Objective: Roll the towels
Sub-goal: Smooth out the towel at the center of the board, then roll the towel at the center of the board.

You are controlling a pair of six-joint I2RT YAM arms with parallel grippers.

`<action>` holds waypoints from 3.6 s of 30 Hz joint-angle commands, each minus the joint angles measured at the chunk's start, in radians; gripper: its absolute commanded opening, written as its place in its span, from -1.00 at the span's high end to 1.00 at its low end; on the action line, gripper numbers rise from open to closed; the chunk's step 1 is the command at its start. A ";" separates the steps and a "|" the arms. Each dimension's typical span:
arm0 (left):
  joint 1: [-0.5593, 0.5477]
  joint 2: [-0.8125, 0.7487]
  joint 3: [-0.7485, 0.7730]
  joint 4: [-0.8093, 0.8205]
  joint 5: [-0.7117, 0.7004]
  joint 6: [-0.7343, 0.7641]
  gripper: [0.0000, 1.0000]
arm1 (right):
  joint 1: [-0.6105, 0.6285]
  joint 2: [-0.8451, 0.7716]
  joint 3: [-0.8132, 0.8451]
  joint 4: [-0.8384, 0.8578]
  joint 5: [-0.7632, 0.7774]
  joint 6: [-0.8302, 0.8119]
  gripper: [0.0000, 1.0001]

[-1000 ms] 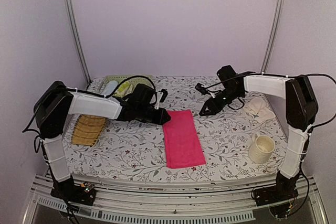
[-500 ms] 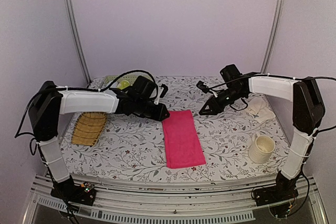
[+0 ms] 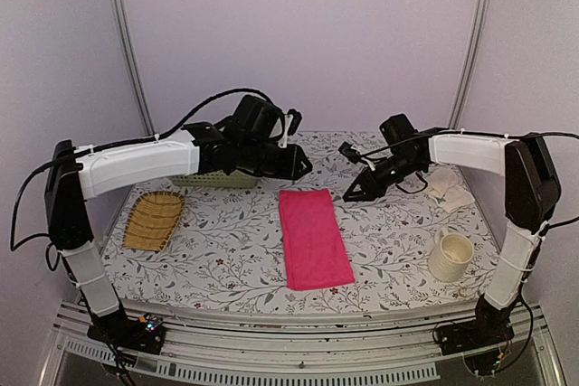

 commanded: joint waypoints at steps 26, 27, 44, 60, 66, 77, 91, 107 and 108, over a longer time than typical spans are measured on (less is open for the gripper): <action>-0.134 -0.024 -0.113 0.028 -0.049 0.218 0.37 | 0.012 -0.142 -0.109 0.005 0.000 -0.052 0.26; -0.152 -0.062 -0.202 0.071 -0.040 0.255 0.30 | 0.021 -0.166 -0.145 0.016 0.013 -0.090 0.27; -0.312 -0.014 -0.506 0.283 0.040 0.708 0.01 | 0.036 -0.308 -0.340 0.097 0.027 -0.218 0.20; -0.346 0.110 -0.494 0.331 0.009 0.776 0.06 | 0.036 -0.249 -0.323 0.089 0.025 -0.206 0.19; -0.370 0.130 -0.489 0.308 -0.050 0.795 0.39 | 0.036 -0.261 -0.304 0.066 0.048 -0.195 0.20; -0.222 0.084 -0.440 0.256 0.364 0.547 1.00 | 0.127 -0.403 -0.427 0.023 0.083 -0.339 0.25; -0.078 0.204 -0.431 0.357 0.791 0.215 1.00 | 0.461 -0.380 -0.584 0.295 0.365 -0.362 0.19; -0.029 0.233 -0.529 0.518 0.867 0.099 1.00 | 0.518 -0.204 -0.504 0.324 0.359 -0.293 0.42; -0.026 0.234 -0.531 0.520 0.869 0.099 1.00 | 0.518 -0.202 -0.496 0.320 0.348 -0.282 0.51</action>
